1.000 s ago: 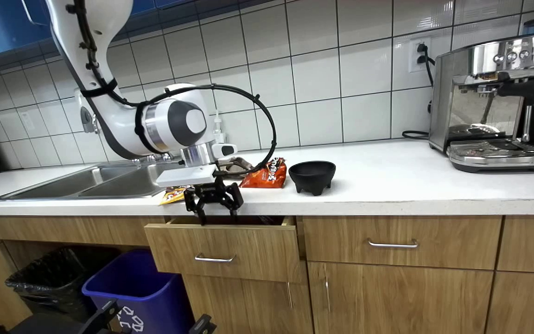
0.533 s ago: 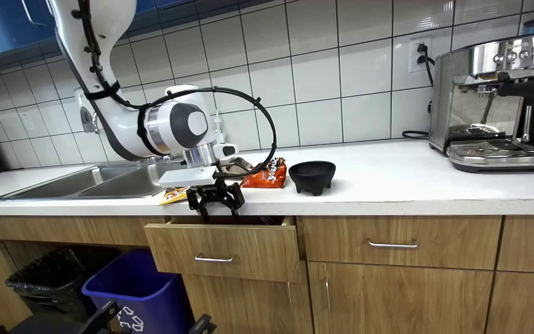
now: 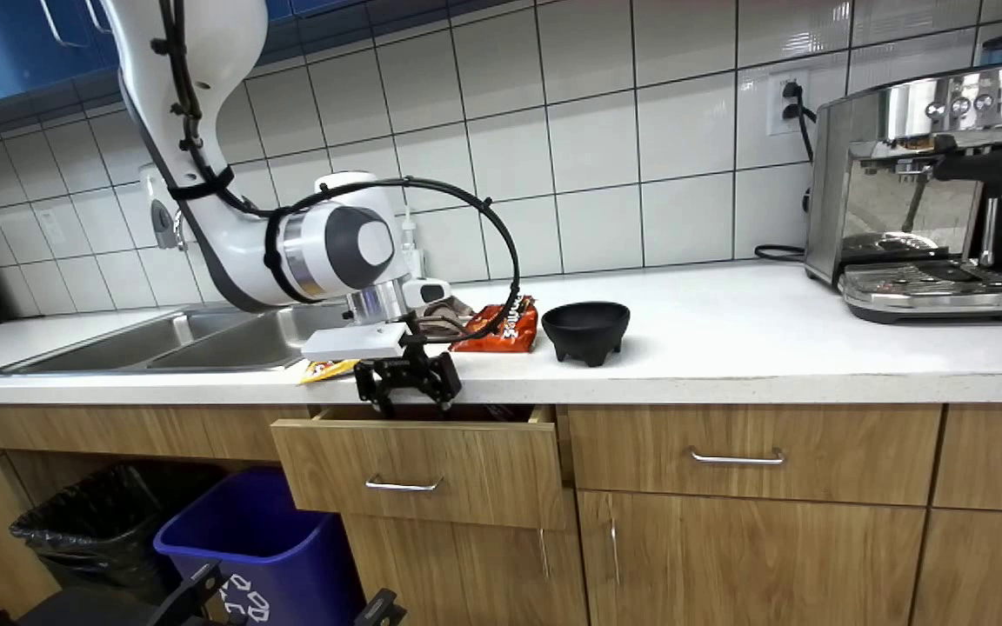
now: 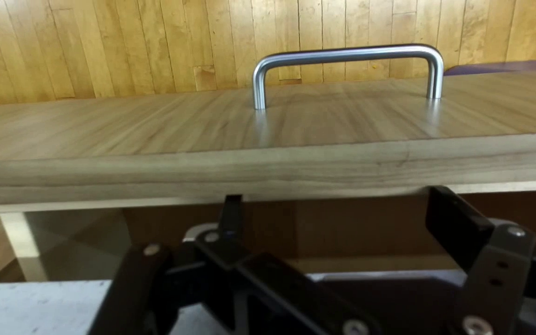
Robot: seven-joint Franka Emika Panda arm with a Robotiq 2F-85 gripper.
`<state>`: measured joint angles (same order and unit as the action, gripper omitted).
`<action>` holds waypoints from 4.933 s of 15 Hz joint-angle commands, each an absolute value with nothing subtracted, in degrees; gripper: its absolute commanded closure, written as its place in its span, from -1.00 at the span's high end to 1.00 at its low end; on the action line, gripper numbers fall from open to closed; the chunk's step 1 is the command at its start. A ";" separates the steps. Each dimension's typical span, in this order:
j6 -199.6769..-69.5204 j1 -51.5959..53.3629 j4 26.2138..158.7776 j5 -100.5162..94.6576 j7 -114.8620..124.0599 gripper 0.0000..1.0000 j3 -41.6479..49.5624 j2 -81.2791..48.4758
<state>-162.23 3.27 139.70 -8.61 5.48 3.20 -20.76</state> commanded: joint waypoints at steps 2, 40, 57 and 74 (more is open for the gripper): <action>-160.20 5.02 139.42 -7.77 8.71 1.00 4.61 -20.18; -149.42 3.81 157.38 -8.88 8.36 1.00 3.92 -6.96; -138.45 3.27 154.68 -5.83 6.24 1.00 1.04 3.74; -129.96 3.52 138.26 -6.02 -8.95 1.00 -0.02 1.86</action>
